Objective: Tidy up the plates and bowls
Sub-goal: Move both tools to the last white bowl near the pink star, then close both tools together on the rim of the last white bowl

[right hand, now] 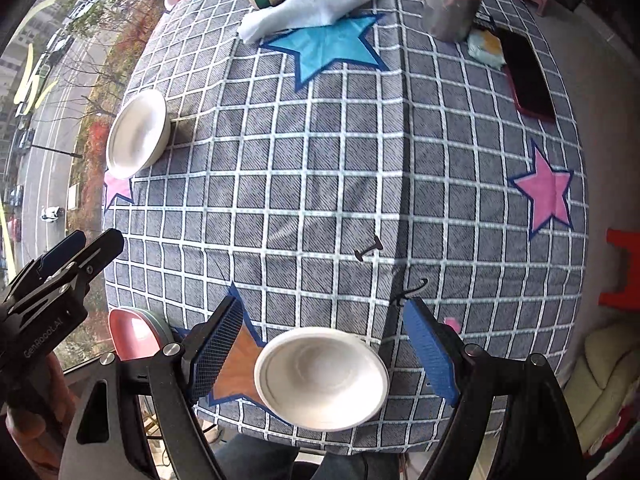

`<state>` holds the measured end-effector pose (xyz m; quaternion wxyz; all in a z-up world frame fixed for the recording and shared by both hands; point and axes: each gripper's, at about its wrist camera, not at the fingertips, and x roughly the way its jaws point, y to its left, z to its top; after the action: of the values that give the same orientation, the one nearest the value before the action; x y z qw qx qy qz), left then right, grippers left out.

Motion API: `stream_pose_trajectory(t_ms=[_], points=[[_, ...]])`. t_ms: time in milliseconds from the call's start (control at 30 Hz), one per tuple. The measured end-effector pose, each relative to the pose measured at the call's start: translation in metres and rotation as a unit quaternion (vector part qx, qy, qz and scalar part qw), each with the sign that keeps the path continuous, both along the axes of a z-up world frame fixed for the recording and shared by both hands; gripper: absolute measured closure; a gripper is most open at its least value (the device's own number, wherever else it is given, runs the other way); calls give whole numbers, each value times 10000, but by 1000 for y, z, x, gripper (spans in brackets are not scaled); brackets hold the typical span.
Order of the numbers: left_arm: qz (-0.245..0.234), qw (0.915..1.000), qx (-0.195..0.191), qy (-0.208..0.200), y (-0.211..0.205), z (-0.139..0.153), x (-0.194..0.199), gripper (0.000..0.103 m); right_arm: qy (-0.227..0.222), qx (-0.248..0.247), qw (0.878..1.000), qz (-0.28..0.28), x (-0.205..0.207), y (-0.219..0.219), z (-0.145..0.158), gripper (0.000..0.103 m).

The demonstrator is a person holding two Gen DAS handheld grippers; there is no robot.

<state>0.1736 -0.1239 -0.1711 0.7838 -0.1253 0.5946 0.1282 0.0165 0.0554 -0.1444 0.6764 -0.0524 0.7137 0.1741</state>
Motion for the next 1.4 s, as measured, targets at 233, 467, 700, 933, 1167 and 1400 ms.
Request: stream_pose_trajectory(t_ms=[233,467,700,933,1167,1400], points=[[1124,9931,230,245,88,-33,26,23,-65,154,9977,654,40,89,-14,19],[1547,9865,202,506,133,-71,44,23,258,471,9970,558,58,154,-59,19],[1045,9920,379,606,142,-99,80,23,388,560,9955,660,69,196,-94,19],[1040,9903,426,821,148,-126,105,23,314,614,9952,690,77,222,-115,19],[756,9927,155,923,128,-135,117,65,448,839,9935,622,78,243,-122,49],[95,9938,55,1106,50,-139,123,74,700,657,9937,575,70,214,-126,80]])
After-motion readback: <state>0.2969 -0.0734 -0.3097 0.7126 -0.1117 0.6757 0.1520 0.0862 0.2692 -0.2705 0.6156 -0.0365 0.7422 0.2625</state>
